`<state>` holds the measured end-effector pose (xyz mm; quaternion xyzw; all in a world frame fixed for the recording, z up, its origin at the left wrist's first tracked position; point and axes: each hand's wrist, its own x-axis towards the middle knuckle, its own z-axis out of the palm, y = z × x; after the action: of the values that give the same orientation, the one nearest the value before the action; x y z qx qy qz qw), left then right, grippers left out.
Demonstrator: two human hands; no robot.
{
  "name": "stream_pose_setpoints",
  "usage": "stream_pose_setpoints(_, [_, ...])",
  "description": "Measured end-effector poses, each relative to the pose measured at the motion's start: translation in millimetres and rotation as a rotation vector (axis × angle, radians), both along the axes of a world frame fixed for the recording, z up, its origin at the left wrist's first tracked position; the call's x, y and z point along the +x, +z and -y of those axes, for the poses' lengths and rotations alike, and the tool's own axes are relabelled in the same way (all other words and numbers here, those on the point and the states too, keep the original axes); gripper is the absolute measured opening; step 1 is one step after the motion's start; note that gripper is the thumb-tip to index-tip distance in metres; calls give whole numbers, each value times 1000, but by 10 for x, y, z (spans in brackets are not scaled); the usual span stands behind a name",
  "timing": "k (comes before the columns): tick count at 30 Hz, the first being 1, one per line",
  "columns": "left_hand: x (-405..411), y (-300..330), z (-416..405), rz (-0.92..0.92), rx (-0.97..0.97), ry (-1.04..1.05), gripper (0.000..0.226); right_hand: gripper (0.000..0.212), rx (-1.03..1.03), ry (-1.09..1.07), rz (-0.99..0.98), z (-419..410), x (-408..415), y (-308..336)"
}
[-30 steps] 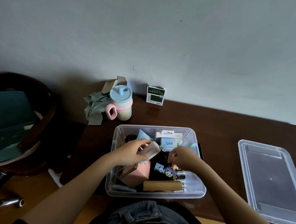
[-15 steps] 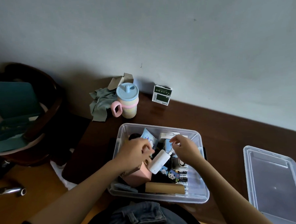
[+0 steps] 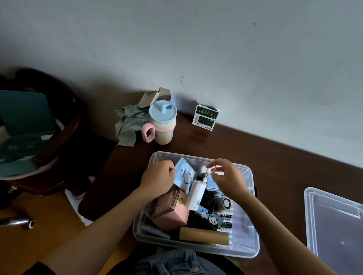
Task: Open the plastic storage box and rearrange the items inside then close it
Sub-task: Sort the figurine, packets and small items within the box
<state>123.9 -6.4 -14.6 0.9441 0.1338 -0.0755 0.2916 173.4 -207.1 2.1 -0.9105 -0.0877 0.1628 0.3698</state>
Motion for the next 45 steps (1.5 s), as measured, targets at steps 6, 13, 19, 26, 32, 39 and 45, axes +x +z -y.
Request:
stream_pose_setpoints(6, [86,183,-263,137,-206,204,16,28,46,-93,117,125,-70,-51])
stream_pose_setpoints(13, [49,328,-449,424,-214,210,24,23,40,187,17,-148,-81,38])
stream_pose_setpoints(19, [-47,311,-384,567,-94,17,27,31,-304,436,-53,-700,57,-193])
stream_pose_setpoints(26, [-138,249,-372,543,-48,2,35,68,-474,454,-35,-972,73,-375])
stream_pose_setpoints(32, [-145,242,-343,523,-47,16,29,42,-346,491,-108,-785,101,-232])
stream_pose_setpoints(39, [-108,117,-336,354,-2,-96,22,31,-215,479,-107,-346,95,26])
stream_pose_setpoints(45, [-145,7,-369,187,-59,-115,23,30,-125,204,-68,-107,63,71])
